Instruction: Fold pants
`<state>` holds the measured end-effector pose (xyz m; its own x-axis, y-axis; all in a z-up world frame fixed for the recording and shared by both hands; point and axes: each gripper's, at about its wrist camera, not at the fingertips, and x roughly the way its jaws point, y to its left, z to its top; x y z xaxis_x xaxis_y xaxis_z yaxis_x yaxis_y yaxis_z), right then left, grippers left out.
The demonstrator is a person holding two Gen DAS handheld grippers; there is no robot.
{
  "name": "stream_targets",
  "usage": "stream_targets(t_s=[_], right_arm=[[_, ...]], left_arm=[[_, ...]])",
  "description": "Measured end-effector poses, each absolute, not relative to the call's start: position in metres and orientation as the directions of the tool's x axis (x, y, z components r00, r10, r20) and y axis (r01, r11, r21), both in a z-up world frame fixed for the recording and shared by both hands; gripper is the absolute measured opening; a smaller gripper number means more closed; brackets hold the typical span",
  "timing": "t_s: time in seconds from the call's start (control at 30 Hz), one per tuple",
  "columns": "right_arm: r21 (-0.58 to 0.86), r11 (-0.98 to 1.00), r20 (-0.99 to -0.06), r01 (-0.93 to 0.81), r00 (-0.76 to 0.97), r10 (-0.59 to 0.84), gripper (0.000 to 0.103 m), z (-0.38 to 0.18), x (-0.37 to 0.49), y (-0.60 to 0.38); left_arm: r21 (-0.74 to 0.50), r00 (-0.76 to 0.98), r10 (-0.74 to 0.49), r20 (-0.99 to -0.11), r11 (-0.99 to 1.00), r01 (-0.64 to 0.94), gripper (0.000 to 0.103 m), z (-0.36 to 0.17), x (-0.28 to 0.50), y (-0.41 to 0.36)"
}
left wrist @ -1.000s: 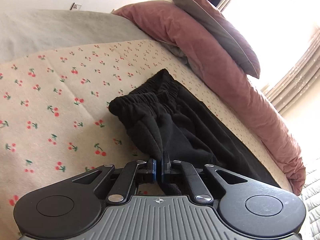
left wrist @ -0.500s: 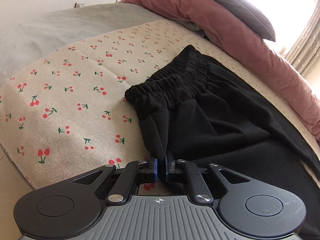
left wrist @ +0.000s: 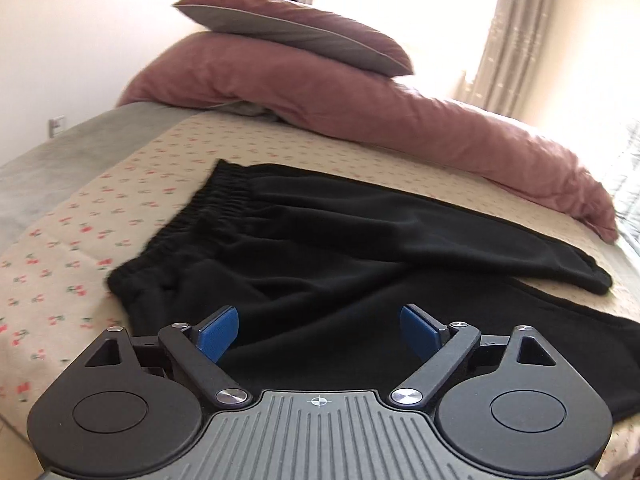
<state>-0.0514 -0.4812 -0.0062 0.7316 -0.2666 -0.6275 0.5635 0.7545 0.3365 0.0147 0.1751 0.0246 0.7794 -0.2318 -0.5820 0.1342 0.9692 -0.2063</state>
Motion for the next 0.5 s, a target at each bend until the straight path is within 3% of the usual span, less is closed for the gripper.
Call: stream_targets(t_s=[0.2,0.3,0.33,0.37,0.4,0.5], right_arm=[[0.373,0.738,-0.637,0.563,0.734,-0.238,0.078,-0.034,-0.026,-0.509],[0.393,0.748,-0.628,0.535,0.750,-0.207,0.069,-0.047,-0.020,-0.505],[0.361,0.773,-0.626,0.522,0.750,-0.214,0.063,-0.048,-0.017,-0.500],[0.323,0.805,-0.631,0.498,0.747,-0.209,0.043,-0.048,-0.014,-0.492],[0.274,0.833,-0.640,0.482,0.738,-0.216,0.035,-0.046,-0.010,-0.484],[0.111,0.866,-0.623,0.487,0.714,-0.321,0.028,-0.037,-0.008,-0.461]], left_arm=[[-0.195,0.703,-0.418,-0.575,0.905,0.379,0.092,-0.002,0.024,0.090],[-0.169,0.666,-0.470,-0.580,0.869,0.465,0.092,-0.022,0.025,0.055],[-0.156,0.654,-0.480,-0.584,0.858,0.490,0.092,-0.030,0.024,0.045],[-0.141,0.646,-0.485,-0.590,0.849,0.509,0.092,-0.036,0.022,0.036],[-0.129,0.639,-0.487,-0.595,0.843,0.523,0.092,-0.042,0.022,0.031],[-0.077,0.631,-0.471,-0.616,0.833,0.548,0.094,-0.052,0.020,0.018]])
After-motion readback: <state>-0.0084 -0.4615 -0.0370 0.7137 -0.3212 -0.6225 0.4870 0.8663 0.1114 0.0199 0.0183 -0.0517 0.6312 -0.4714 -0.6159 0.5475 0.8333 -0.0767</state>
